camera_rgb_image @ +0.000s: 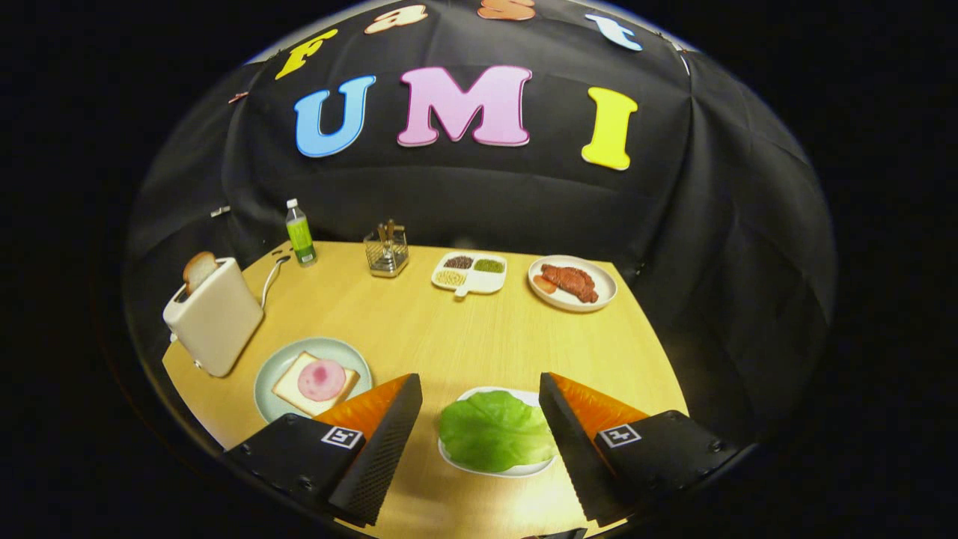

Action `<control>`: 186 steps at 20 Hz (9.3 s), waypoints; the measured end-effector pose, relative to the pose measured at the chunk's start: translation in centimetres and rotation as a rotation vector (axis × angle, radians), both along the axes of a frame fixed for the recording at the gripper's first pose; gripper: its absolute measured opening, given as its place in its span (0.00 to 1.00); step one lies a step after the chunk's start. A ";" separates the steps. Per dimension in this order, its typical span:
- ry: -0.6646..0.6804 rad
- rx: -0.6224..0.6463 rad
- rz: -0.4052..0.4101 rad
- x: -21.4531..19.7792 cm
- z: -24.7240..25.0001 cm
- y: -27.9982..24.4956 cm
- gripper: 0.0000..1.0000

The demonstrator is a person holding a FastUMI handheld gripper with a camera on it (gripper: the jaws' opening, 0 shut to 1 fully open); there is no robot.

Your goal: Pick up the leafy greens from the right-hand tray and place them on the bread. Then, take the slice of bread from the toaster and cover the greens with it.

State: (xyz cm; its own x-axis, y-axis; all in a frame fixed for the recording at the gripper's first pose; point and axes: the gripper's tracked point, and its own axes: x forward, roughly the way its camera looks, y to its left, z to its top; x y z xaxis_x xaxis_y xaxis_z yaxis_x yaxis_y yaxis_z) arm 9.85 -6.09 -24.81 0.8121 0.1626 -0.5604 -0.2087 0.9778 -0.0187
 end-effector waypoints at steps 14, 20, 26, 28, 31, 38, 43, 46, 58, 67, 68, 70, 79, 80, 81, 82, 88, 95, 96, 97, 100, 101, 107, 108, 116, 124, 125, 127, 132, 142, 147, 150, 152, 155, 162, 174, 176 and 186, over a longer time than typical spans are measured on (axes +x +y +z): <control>0.242 -0.030 0.035 0.2 -12.6 -2.6 0.98; 0.239 -0.016 0.044 0.2 -12.9 -2.4 0.98; 0.237 -0.014 0.049 0.2 -13.0 -2.4 0.87; 0.234 -0.018 0.054 0.4 -13.0 -2.5 0.75; 0.229 -0.023 0.027 0.7 -13.0 -3.1 0.35; 0.252 -0.030 0.089 0.8 -12.6 -2.6 0.05; 0.171 -0.037 0.070 1.5 -7.7 -2.1 0.05; 0.110 -0.025 0.068 1.3 -3.5 -0.6 0.05; -0.041 0.009 0.228 -1.4 5.3 12.9 0.05; -0.004 -0.001 0.347 -2.4 0.7 22.2 0.05; -0.007 -0.011 0.360 -2.3 0.2 22.9 0.05; -0.002 -0.028 0.379 -2.0 -1.0 24.3 0.05; 0.099 -0.044 0.309 -1.3 -5.1 25.9 0.27; 0.109 -0.052 0.316 -1.6 -5.5 25.9 0.32; 0.117 -0.063 0.321 -1.8 -5.8 26.0 0.35; 0.127 -0.070 0.325 -2.1 -6.3 26.0 0.37; 0.177 -0.067 0.302 -3.2 -7.0 26.2 0.72; 0.128 -0.058 0.328 -4.7 -4.8 26.4 0.99; 0.116 -0.048 0.333 -5.0 -4.2 26.5 0.99; 0.104 -0.037 0.337 -5.2 -3.5 26.7 0.99; 0.061 -0.009 0.353 -5.6 -0.9 27.5 0.99; 0.038 0.002 0.365 -5.7 0.3 28.0 0.99; -0.146 0.067 0.460 -5.7 9.0 33.1 0.99; -0.167 0.079 0.477 -5.8 10.2 34.1 0.99; -0.223 0.146 0.568 -5.5 14.3 41.6 0.99; -0.221 0.118 0.635 -4.9 13.0 48.2 0.99; -0.218 0.109 0.636 -4.6 12.5 48.9 0.99; -0.196 0.099 0.630 -3.9 11.2 49.9 0.98; -0.138 0.074 0.586 -2.0 7.7 51.6 0.98; -0.076 0.066 0.536 -0.6 4.3 52.6 0.65; -0.053 0.076 0.527 -1.0 4.5 53.0 0.27; -0.011 0.104 0.502 -1.4 4.6 52.9 0.19; 0.011 0.127 0.503 -1.7 5.2 52.9 0.16; 0.016 0.171 0.504 -1.8 6.8 52.6 0.11; -0.008 0.262 0.438 -0.9 12.0 49.8 0.11; -0.052 0.244 0.298 2.1 12.9 38.1 0.11; -0.028 0.251 0.256 2.5 11.8 35.6 0.11; 0.149 0.290 0.117 0.8 3.7 29.0 0.11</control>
State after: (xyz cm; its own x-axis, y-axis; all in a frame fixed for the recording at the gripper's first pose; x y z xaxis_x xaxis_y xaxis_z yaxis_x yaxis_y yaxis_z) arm 10.63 22.95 -21.15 0.6917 0.4195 -0.5879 -0.2990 0.9073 0.2956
